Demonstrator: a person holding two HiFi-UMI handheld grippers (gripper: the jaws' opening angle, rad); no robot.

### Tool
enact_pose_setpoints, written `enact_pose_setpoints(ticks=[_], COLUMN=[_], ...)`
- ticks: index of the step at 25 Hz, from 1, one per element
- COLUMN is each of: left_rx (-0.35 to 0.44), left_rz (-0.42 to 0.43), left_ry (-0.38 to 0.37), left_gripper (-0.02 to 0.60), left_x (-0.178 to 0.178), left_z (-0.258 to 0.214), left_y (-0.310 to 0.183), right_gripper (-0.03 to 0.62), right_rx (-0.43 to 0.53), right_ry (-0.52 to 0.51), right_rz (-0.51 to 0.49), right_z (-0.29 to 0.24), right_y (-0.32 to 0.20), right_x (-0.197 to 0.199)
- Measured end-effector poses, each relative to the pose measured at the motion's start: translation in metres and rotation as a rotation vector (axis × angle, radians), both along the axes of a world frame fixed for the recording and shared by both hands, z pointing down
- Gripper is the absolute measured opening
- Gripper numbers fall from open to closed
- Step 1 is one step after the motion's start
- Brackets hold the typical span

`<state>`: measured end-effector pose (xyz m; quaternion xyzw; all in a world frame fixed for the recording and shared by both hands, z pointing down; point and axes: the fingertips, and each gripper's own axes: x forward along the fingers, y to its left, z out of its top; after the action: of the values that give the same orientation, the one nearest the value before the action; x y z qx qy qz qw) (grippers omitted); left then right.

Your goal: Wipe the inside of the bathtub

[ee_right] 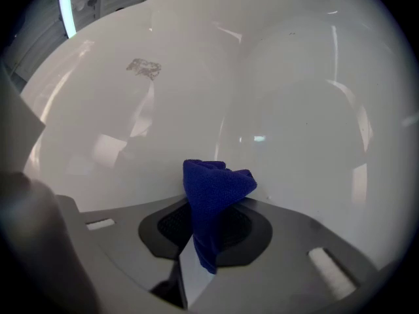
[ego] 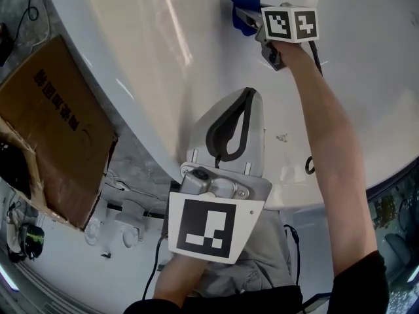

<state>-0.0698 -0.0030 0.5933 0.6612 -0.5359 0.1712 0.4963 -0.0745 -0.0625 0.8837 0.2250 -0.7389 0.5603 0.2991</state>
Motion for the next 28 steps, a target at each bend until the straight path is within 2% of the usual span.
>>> enact_pose_setpoints(ticks=[3, 5, 12, 17, 28], left_rx=[0.003, 0.010, 0.009, 0.022, 0.063], left_rz=[0.000, 0.003, 0.022, 0.018, 0.021], left_ry=[0.005, 0.010, 0.018, 0.023, 0.009], left_gripper=[0.002, 0.002, 0.002, 0.002, 0.002], left_x=[-0.001, 0.000, 0.001, 0.003, 0.009], left_z=[0.002, 0.001, -0.005, -0.017, -0.053], left_y=[0.002, 0.003, 0.007, 0.010, 0.025], right_gripper=[0.072, 0.074, 0.069, 0.069, 0.070], right_rx=[-0.027, -0.057, -0.108, -0.093, 0.022], right_ry=[0.053, 0.053, -0.083, -0.218, -0.374], right_rz=[-0.025, -0.046, -0.075, -0.105, -0.164], right_z=[0.013, 0.016, -0.018, -0.065, -0.163], right_y=[0.012, 0.022, 0.038, 0.040, 0.038], right_x=[-0.003, -0.010, -0.037, -0.049, -0.066])
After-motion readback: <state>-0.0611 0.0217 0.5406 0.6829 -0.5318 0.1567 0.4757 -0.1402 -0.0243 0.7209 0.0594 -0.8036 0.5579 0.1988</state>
